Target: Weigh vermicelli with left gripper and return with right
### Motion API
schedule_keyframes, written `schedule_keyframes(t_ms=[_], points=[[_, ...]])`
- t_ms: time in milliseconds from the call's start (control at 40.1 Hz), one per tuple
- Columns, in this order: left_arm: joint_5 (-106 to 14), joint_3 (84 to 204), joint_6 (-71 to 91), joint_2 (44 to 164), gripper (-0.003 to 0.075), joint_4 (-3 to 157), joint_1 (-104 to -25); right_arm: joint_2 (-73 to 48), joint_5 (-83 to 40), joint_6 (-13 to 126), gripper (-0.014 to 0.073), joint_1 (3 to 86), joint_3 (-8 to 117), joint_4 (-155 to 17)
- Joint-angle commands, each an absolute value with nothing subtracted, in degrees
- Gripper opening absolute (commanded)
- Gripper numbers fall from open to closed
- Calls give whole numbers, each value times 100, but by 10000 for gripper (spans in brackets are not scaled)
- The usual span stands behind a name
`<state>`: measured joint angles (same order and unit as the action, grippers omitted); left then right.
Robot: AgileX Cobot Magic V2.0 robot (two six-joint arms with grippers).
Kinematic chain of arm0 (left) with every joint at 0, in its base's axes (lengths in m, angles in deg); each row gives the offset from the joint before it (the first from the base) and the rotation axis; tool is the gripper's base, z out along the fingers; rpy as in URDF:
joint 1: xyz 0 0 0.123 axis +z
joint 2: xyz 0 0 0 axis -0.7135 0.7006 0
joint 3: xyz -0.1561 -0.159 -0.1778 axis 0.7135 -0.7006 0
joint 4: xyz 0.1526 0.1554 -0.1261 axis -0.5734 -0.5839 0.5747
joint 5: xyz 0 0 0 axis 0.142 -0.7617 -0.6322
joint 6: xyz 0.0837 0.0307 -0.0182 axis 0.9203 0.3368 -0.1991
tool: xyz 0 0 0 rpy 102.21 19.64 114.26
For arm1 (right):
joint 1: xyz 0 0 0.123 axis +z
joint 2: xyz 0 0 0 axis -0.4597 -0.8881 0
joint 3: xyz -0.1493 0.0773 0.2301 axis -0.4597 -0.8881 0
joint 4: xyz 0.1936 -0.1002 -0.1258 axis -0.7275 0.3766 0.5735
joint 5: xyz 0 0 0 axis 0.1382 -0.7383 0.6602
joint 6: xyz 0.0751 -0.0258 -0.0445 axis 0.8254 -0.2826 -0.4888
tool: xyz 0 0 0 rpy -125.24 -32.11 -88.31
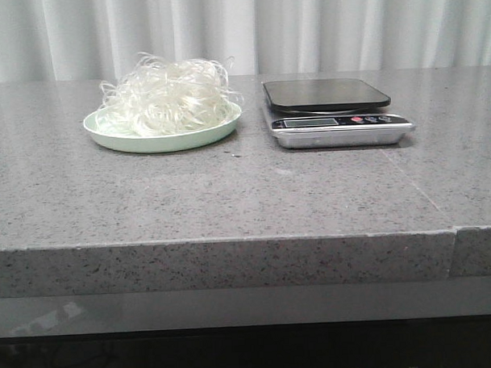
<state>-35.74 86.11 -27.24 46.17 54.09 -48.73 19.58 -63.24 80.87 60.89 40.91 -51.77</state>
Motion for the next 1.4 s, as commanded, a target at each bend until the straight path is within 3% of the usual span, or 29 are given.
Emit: schedule_keyframes(t_ms=[0,149,498,772,1370], points=[[-3106,8401,-2765,4475,156,5415,-4905,1982,-5954,8057,157,6062,4174,-5111],[-3106,8401,-2765,4486,156,5415,-4905,2414,-5326,8049,157,5524,3648,-5111],[-3106,8401,-2765,4486,156,5415,-4905,3981,-2409,8049,157,3833,1077,-5111],[-3106,8401,-2765,4486,156,5415,-4905,4740,-1240,8053,157,2882,-413,-5292],[-3106,8401,-2765,4486,156,5415,-4905,4763,-882,8053,157,2769,-739,-5541]])
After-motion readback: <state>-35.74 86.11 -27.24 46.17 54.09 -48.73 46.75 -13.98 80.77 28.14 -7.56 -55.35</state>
